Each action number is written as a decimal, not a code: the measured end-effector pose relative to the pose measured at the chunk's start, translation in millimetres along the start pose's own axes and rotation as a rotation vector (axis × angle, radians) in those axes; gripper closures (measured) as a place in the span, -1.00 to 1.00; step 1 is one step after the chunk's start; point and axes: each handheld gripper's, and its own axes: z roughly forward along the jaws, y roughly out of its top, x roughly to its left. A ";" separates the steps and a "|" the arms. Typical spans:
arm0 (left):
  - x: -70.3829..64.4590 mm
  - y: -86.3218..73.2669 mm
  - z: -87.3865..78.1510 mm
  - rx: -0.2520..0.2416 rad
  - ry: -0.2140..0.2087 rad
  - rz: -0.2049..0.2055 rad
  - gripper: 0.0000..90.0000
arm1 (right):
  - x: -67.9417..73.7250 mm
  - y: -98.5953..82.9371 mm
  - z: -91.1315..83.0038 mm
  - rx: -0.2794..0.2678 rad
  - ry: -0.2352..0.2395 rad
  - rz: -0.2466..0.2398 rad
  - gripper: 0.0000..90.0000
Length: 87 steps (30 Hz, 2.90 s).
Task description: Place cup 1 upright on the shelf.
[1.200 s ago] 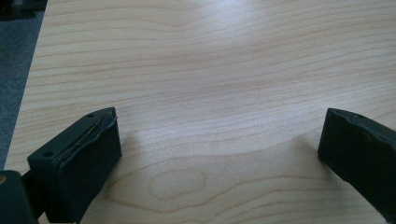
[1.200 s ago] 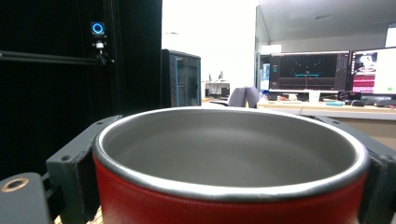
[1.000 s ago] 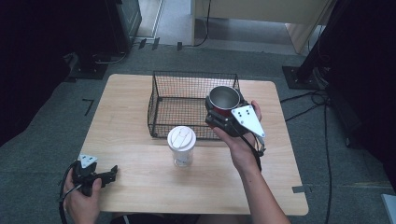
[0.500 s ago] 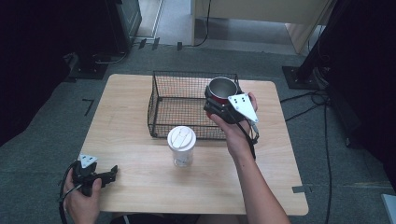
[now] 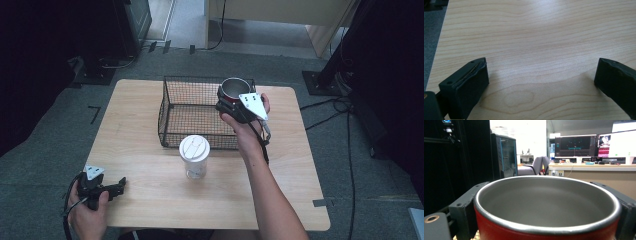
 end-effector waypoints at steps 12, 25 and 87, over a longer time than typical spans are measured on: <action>-0.3 0.3 0.3 0.000 -0.003 0.005 -1.00 | -2.5 -19.1 25.7 0.069 0.005 0.011 -0.85; -0.2 0.3 0.2 0.001 -0.002 0.006 -1.00 | 1.0 -38.6 45.5 0.129 -0.017 0.019 -0.85; -0.4 0.5 0.7 0.000 -0.003 0.005 -1.00 | -2.7 -7.3 -0.1 0.157 0.043 -0.008 -1.00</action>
